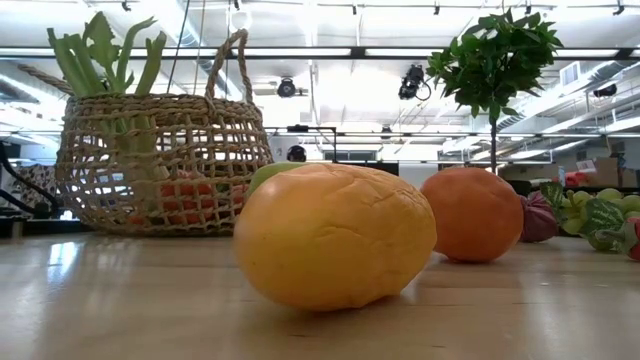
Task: Build produce basket
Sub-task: Put the orange mango into the brown basket
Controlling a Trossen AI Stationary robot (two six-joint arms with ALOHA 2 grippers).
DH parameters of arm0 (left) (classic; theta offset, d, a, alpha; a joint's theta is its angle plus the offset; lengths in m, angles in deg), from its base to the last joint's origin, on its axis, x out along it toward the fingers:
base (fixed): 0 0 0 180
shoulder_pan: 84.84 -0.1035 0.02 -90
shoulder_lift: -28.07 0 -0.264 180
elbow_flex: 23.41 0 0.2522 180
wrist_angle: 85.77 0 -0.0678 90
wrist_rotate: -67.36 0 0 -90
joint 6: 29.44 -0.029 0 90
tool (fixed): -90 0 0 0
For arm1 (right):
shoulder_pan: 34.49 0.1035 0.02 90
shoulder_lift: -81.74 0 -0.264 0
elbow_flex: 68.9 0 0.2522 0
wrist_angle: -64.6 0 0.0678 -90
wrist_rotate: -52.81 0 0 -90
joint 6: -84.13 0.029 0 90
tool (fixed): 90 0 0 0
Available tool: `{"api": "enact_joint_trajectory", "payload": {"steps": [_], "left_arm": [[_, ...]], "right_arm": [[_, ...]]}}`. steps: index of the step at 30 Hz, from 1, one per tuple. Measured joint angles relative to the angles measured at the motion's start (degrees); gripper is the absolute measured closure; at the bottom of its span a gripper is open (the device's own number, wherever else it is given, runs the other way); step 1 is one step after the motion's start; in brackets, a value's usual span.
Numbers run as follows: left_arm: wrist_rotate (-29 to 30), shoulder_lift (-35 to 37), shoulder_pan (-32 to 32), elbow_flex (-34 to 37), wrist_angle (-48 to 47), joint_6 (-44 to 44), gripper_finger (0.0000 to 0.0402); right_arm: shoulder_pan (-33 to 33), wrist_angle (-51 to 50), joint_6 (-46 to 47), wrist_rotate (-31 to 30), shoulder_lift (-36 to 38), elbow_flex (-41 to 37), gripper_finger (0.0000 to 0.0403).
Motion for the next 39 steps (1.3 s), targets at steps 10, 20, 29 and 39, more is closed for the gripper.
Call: {"api": "enact_joint_trajectory", "payload": {"steps": [10,20,29,39], "left_arm": [[0.0,-3.1,6.2,0.0,-0.7,4.0,0.0206],[-0.4,-11.8,7.4,0.0,0.0,9.8,0.0116],[-0.4,-19.8,4.6,0.0,12.4,21.2,0.0084],[-7.0,-27.6,3.4,0.0,17.4,33.4,0.0083]], "right_arm": [[-1.0,2.9,1.3,1.1,0.0,0.0,0.0055],[-2.5,2.5,-9.4,3.1,0.0,0.0,0.0055],[-1.6,1.6,-23.9,7.6,0.0,0.0,0.0055],[-0.9,-0.4,-40.0,6.7,0.0,0.0,0.0055]]}}
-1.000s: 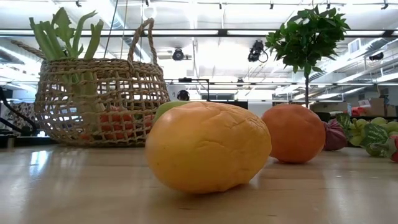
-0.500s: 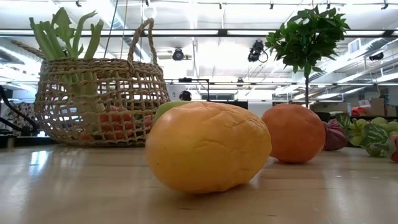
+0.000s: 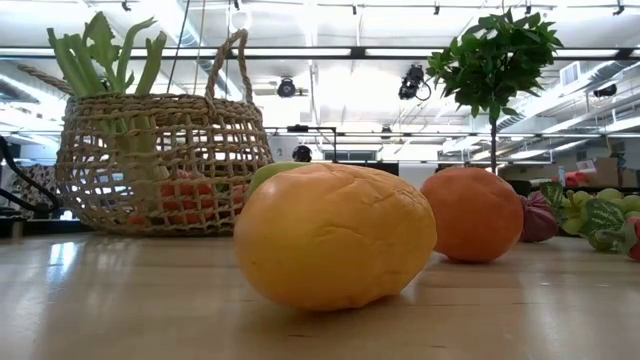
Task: Build produce basket
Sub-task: Put the orange mango into the brown basket
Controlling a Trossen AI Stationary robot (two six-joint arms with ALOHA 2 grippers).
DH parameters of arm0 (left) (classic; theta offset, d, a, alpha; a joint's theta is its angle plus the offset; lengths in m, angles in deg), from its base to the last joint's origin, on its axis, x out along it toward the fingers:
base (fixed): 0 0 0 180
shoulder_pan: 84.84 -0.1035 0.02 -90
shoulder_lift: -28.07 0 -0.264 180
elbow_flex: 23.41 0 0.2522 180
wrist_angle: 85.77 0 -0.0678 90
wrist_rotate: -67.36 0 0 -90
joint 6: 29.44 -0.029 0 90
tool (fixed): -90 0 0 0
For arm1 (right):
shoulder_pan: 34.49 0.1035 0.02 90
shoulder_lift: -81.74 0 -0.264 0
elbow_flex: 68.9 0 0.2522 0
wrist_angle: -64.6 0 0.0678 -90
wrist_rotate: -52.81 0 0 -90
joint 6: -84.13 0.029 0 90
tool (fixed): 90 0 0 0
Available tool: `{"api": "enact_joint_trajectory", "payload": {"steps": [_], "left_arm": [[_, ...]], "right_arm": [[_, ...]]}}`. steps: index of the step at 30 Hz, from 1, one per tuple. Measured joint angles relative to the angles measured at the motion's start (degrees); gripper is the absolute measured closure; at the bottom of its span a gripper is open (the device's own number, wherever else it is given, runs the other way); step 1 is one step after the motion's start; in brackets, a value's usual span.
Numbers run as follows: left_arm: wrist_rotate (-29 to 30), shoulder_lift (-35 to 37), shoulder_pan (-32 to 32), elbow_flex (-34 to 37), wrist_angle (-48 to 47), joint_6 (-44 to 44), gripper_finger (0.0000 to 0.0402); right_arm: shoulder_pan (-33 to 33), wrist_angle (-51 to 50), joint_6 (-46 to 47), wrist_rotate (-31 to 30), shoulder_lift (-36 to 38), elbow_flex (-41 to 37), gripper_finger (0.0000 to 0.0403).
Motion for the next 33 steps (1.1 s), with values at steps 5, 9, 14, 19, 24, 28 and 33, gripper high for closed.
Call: {"api": "enact_joint_trajectory", "payload": {"steps": [5,9,14,19,24,28,33], "left_arm": [[-1.3,-1.2,0.0,0.0,0.8,4.0,0.0083],[-1.3,-1.5,-0.1,0.0,1.0,4.6,0.0083],[-2.5,-3.1,-0.3,0.0,0.7,6.2,0.0084],[-3.5,-5.3,-0.7,0.0,0.9,6.8,0.0084],[-3.5,-7.2,-1.3,0.0,1.7,6.9,0.0084],[-3.2,-9.1,-1.5,0.0,3.8,6.8,0.0084],[-3.7,-11.4,-1.6,0.0,8.1,6.8,0.0084]], "right_arm": [[0.4,0.0,-2.5,-1.5,0.0,0.0,0.0055],[0.9,-0.3,-0.8,-3.8,0.0,0.0,0.0055],[1.7,-0.5,1.8,-5.9,0.0,0.0,0.0055],[2.5,-1.8,1.9,-5.9,0.0,0.0,0.0055],[2.8,-2.3,1.9,-5.9,0.0,0.0,0.0055],[3.0,-2.3,2.1,-5.8,0.0,0.0,0.0055],[3.2,-2.3,2.1,-5.7,0.0,0.0,0.0055]]}}
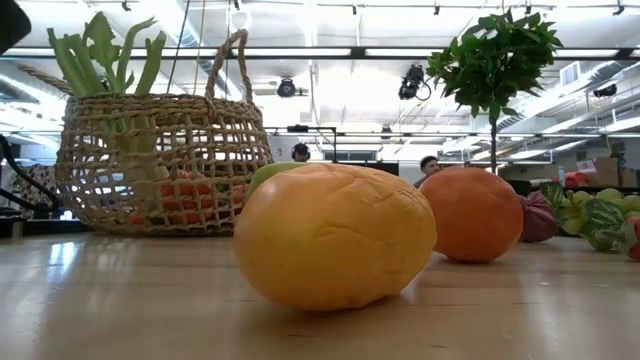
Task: Build produce basket
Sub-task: Put the orange mango into the brown basket
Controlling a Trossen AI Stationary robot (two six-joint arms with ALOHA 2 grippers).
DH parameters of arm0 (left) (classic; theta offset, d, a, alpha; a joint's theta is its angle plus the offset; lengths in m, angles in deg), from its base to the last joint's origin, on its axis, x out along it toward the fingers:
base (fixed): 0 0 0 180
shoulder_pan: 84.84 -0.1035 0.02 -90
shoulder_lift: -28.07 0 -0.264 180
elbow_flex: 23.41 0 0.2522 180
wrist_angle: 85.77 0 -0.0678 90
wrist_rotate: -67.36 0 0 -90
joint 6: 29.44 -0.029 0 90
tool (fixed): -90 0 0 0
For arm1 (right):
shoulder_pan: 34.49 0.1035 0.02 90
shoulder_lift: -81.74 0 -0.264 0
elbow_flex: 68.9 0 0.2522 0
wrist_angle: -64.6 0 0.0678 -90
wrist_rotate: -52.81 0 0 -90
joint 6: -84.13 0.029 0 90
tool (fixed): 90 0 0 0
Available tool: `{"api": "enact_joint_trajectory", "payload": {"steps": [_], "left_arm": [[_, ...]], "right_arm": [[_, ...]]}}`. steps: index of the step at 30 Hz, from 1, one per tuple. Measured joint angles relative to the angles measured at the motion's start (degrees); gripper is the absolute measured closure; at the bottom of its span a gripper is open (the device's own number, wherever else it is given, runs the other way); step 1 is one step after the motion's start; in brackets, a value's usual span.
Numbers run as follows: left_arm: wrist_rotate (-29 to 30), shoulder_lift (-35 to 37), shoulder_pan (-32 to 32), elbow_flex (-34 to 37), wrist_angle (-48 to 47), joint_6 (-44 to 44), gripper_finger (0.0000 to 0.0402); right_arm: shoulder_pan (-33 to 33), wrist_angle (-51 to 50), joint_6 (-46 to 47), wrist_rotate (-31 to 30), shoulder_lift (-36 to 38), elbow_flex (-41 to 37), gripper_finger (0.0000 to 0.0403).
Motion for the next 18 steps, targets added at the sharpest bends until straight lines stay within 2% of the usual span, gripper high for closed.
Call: {"api": "enact_joint_trajectory", "payload": {"steps": [5,10,13,18], "left_arm": [[-1.1,-0.8,-0.3,0.0,1.2,-1.0,0.0093],[-1.6,-0.1,-1.9,0.0,1.5,-4.8,0.0132],[-1.7,1.2,-3.3,0.0,1.5,-8.5,0.0153],[-1.7,5.6,-6.9,0.0,-0.5,-16.7,0.0153]], "right_arm": [[0.1,-0.7,-0.3,0.0,0.0,0.0,0.0055],[0.1,-2.0,-0.7,0.2,0.0,0.0,0.0055],[0.1,-3.1,-0.3,0.3,0.0,0.0,0.0055],[0.1,-3.5,0.0,0.3,0.0,0.0,0.0055]]}}
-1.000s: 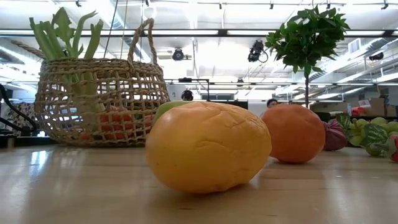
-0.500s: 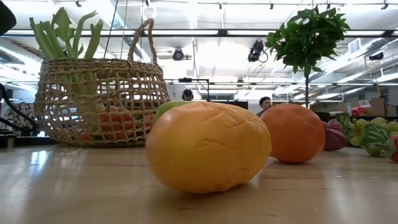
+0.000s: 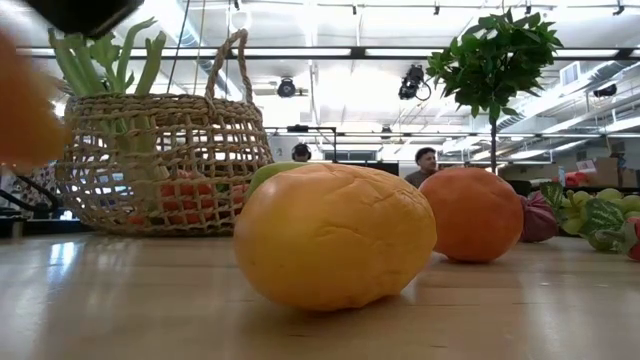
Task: Build produce basket
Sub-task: Put the orange mango into the brown basket
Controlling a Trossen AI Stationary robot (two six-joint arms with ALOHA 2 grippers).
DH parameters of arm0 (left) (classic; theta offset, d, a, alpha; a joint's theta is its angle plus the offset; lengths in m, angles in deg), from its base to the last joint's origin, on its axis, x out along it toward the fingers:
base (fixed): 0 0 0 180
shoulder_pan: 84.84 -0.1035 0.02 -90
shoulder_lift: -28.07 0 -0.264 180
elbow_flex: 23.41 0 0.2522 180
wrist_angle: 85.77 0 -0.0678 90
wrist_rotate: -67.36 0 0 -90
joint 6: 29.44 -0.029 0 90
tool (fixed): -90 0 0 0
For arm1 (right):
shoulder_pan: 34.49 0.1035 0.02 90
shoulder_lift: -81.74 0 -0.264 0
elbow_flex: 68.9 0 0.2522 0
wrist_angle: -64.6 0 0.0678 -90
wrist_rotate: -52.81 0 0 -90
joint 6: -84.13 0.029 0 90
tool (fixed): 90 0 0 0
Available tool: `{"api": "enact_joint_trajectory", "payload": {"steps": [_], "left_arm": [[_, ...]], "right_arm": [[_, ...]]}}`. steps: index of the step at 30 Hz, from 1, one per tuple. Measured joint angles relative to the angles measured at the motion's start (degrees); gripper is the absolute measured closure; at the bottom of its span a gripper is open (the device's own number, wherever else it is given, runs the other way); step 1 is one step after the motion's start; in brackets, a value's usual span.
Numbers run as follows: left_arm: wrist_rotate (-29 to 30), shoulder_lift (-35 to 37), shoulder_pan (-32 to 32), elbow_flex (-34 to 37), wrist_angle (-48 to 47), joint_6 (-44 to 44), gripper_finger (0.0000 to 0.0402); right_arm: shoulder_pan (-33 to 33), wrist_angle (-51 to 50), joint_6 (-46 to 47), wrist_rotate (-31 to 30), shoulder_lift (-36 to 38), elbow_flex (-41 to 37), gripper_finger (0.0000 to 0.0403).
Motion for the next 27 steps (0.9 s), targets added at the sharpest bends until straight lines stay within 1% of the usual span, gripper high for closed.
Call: {"api": "enact_joint_trajectory", "payload": {"steps": [3,6,10,14,18,22,24,27], "left_arm": [[1.0,3.9,-2.2,0.0,-3.2,-3.9,0.0148],[3.8,8.9,-4.2,0.0,-6.2,-7.5,0.0146],[9.1,16.4,-6.7,0.0,-12.1,-10.9,0.015],[15.2,24.6,-9.7,0.0,-16.9,-16.5,0.015],[22.5,32.3,-13.5,0.0,-18.2,-26.7,0.0145],[29.8,38.9,-17.9,0.0,-19.8,-34.8,0.0147],[31.7,41.5,-20.6,0.0,-21.1,-39.3,0.0147],[32.4,44.4,-24.9,0.0,-25.3,-45.7,0.0143]], "right_arm": [[0.0,0.0,0.0,0.1,0.0,0.0,0.0055],[0.0,-0.2,0.0,0.1,0.0,0.0,0.0055],[0.0,-0.4,0.0,-0.1,0.0,0.0,0.0055],[-0.2,-1.2,0.0,-1.3,0.0,0.0,0.0055],[-1.0,-2.1,0.4,-3.6,0.0,0.0,0.0055],[-3.1,-4.5,5.9,-7.9,0.0,0.0,0.0055],[-4.9,-4.7,8.3,-9.6,0.0,0.0,0.0055],[-8.0,-4.5,7.4,-10.7,0.1,0.0,0.0055]]}}
